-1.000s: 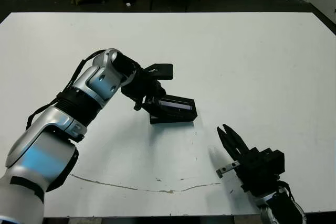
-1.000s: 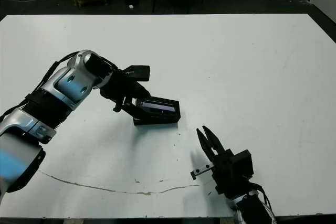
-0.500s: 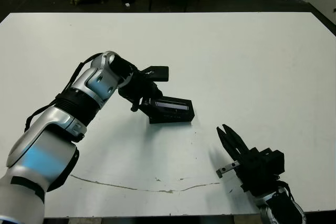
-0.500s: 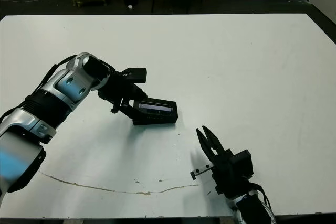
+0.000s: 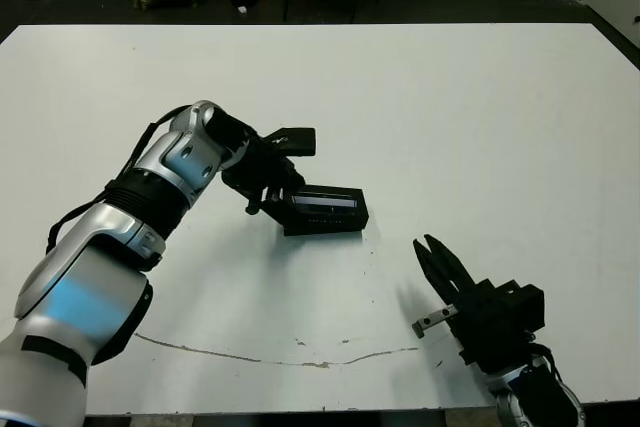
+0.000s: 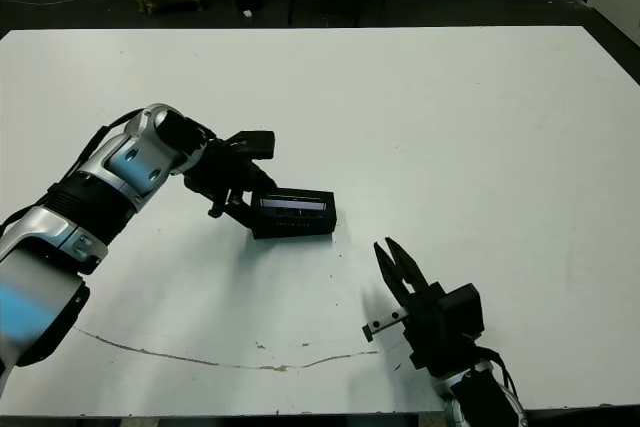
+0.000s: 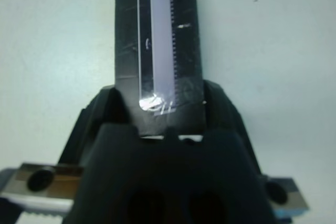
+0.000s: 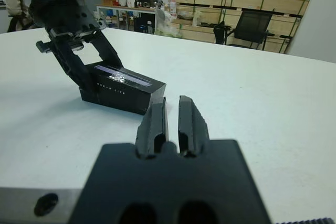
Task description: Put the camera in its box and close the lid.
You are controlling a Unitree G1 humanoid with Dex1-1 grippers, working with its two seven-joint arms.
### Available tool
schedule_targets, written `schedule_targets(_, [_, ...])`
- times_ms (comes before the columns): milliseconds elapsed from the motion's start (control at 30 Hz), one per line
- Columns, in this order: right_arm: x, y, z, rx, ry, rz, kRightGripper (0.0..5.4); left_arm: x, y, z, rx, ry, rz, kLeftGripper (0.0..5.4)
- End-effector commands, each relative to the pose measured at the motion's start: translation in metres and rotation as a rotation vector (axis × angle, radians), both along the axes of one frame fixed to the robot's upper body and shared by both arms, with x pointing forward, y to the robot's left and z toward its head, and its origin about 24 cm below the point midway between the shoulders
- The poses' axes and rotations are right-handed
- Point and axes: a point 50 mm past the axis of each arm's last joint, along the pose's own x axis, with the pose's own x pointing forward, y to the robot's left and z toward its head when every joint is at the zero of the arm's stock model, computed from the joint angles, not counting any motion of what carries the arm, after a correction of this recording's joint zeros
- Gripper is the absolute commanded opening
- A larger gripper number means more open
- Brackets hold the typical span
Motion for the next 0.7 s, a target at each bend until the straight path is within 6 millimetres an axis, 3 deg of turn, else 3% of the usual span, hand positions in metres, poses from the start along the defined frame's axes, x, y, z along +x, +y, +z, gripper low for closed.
schedule_targets(33, [-0.005, -0.006, -0.007, -0.012, 0.048, -0.024, 0.00, -0.004, 0.040, -0.023, 0.111, 0.044, 0.116, 2.35])
schedule_targets(400, [-0.006, -0.005, -0.009, -0.009, 0.051, -0.020, 0.00, -0.008, 0.050, -0.031, 0.127, 0.124, 0.196, 2.28])
schedule_targets(700, [-0.007, -0.005, -0.009, 0.001, 0.058, -0.016, 0.00, -0.011, 0.049, -0.034, 0.174, 0.059, 0.130, 2.28])
